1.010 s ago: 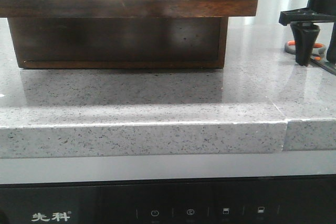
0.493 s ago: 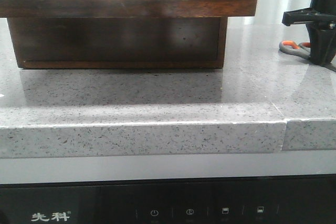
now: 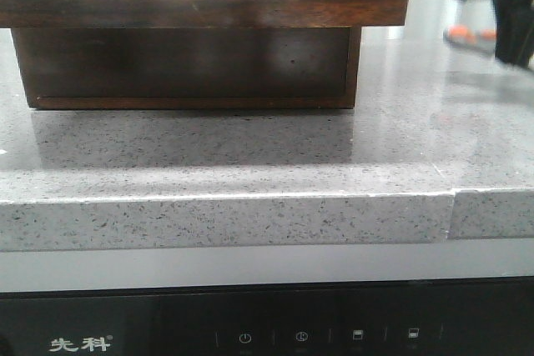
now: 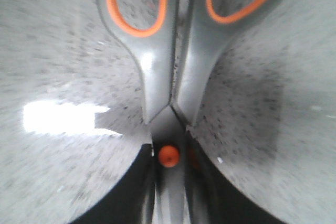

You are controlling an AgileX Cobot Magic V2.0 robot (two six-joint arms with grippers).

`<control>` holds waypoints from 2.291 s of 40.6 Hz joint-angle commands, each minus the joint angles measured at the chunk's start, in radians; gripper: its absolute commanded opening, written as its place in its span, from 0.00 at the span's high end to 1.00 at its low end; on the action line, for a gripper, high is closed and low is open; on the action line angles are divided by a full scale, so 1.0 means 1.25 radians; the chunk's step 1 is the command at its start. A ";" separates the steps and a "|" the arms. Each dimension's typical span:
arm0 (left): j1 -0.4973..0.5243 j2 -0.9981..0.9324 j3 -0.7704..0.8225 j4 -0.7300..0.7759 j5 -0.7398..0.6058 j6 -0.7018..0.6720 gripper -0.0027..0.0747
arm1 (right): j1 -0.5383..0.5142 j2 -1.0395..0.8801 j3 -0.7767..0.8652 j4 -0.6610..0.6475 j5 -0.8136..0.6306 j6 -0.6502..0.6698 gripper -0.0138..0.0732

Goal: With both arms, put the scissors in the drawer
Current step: 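Lift the scissors with the right gripper and carry them over the drawer, then lower the scissors into the drawer and open the right gripper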

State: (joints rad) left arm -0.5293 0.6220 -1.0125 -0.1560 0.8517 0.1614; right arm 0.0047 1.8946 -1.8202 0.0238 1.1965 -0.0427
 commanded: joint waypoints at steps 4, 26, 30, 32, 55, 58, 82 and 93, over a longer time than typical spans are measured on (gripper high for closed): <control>-0.004 0.008 -0.028 -0.015 -0.065 0.001 0.20 | -0.001 -0.154 -0.022 0.004 -0.032 -0.017 0.84; -0.004 0.008 -0.028 -0.015 -0.065 0.001 0.20 | 0.000 -0.429 -0.022 0.204 -0.028 -0.280 0.84; -0.004 0.008 -0.028 -0.015 -0.065 0.001 0.20 | 0.000 -0.448 -0.022 0.338 -0.017 -0.386 0.84; -0.004 0.008 -0.028 -0.015 -0.065 0.001 0.20 | 0.004 -0.450 -0.022 0.409 -0.010 -0.445 0.84; -0.004 0.008 -0.028 -0.015 -0.065 0.001 0.20 | 0.401 -0.321 -0.022 0.360 -0.153 -0.599 0.84; -0.004 0.008 -0.028 -0.015 -0.065 0.001 0.20 | 0.440 -0.291 -0.022 0.307 -0.174 -0.599 0.84; -0.004 0.008 -0.028 -0.015 -0.065 0.001 0.20 | 0.502 -0.158 -0.022 0.038 -0.148 -0.599 0.84; -0.004 0.008 -0.028 -0.015 -0.065 0.001 0.20 | 0.502 -0.145 -0.022 0.009 -0.118 -0.592 0.71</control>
State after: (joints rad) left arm -0.5293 0.6220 -1.0125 -0.1560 0.8517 0.1621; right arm 0.6334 1.7489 -1.8202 0.0646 1.0775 -0.7767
